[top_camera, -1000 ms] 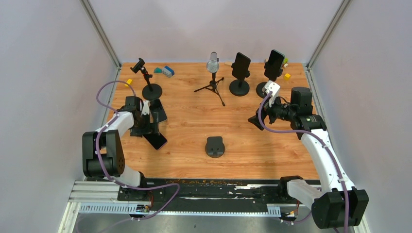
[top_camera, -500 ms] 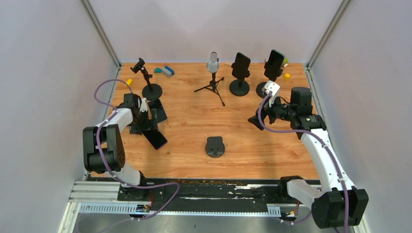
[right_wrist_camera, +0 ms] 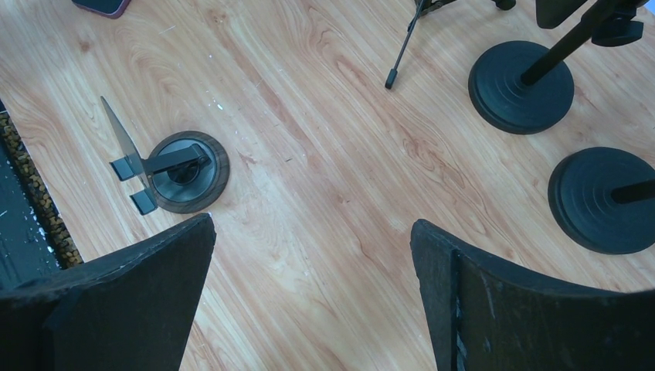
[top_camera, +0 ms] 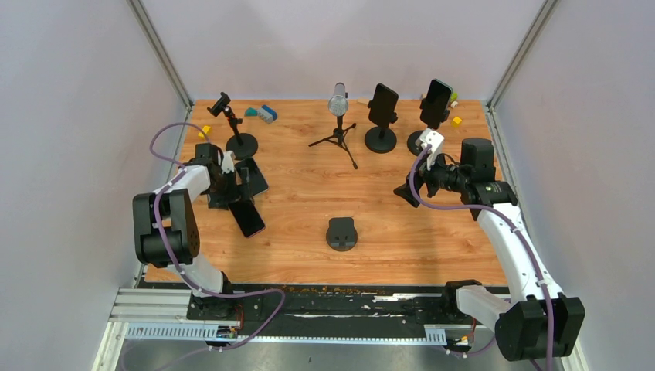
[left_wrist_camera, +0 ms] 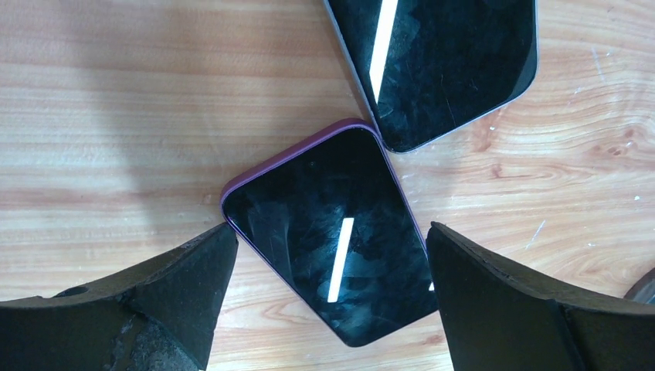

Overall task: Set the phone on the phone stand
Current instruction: Pick up the phone at the center of the board.

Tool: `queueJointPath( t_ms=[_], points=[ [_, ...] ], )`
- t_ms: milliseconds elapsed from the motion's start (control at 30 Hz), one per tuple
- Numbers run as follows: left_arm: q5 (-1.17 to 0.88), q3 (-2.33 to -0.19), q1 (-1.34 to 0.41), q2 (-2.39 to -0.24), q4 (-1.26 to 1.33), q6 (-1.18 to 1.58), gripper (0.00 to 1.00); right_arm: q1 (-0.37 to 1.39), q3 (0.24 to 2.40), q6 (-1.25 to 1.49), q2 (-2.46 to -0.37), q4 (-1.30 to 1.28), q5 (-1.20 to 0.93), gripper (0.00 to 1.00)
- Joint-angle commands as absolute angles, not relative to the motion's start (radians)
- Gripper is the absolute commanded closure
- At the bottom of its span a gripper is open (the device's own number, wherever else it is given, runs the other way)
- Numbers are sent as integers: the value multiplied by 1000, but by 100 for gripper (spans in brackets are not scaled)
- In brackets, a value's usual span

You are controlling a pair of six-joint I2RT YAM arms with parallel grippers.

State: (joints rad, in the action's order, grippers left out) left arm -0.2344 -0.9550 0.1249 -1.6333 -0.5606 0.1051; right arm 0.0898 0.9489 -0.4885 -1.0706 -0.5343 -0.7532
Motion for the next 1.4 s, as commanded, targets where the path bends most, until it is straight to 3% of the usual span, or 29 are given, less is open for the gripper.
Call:
queueJointPath(
  t_ms=[0, 1133, 1367],
  points=[
    [-325, -946, 124, -1707, -533, 113, 0, 87, 958, -488, -1073, -513, -778, 0],
    [-49, -953, -83, -1756, -512, 44, 1, 88, 957, -488, -1075, -512, -788, 0],
    [-55, -952, -83, -1726, -536, -9, 16, 89, 955, -489, -1069, -513, -791, 0]
  ],
)
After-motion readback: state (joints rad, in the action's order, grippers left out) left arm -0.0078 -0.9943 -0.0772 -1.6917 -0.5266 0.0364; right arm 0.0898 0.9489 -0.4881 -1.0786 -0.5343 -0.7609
